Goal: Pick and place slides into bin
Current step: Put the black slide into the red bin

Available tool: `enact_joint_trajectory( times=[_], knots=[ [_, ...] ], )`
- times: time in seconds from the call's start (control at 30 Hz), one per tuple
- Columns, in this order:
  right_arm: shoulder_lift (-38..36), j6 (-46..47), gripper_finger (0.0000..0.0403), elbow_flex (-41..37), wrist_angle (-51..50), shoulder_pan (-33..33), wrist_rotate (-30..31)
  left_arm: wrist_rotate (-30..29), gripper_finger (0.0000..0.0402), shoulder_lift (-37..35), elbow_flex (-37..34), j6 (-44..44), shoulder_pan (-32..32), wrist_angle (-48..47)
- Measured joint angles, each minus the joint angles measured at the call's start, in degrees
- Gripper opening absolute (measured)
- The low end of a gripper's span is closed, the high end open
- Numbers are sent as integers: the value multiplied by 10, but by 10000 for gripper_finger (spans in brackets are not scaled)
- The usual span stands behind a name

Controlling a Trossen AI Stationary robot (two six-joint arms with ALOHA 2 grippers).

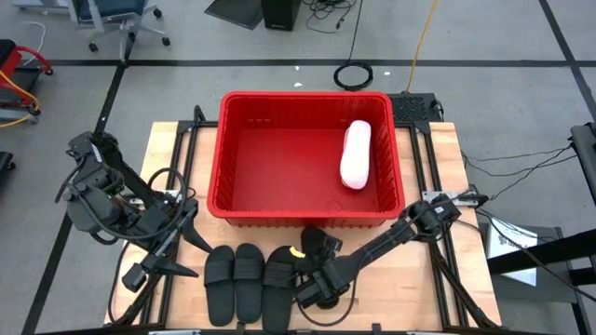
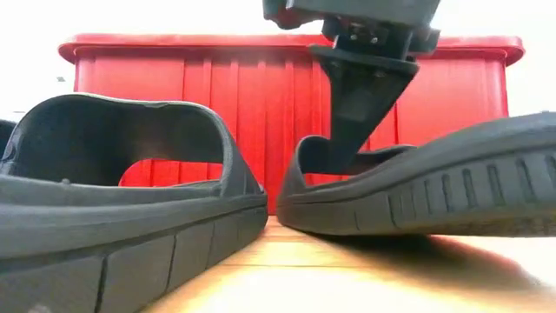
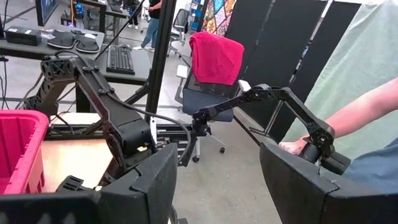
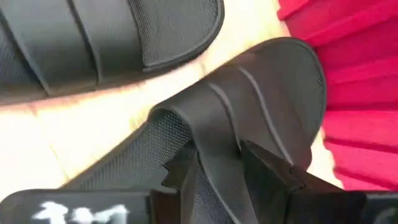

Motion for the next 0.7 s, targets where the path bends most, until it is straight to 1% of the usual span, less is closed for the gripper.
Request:
enact_joint_trajectory(
  times=[0.2, 0.33, 0.5, 0.53, 0.7],
  knots=[
    [0, -8, 99, 0, 3, -5, 2, 15, 225, 0, 0, 20, 0, -1],
    [0, -24, 76, 0, 3, -5, 6, 13, 225, 0, 0, 22, 0, -12],
    [0, -49, 15, 0, 3, -5, -10, -13, 225, 0, 0, 24, 1, -13],
    [0, -50, 9, 0, 4, -5, -14, -20, 225, 0, 0, 25, 3, -13],
    [-5, -53, 4, -1, 15, -4, -27, -45, 225, 0, 0, 15, 7, -13]
  ],
)
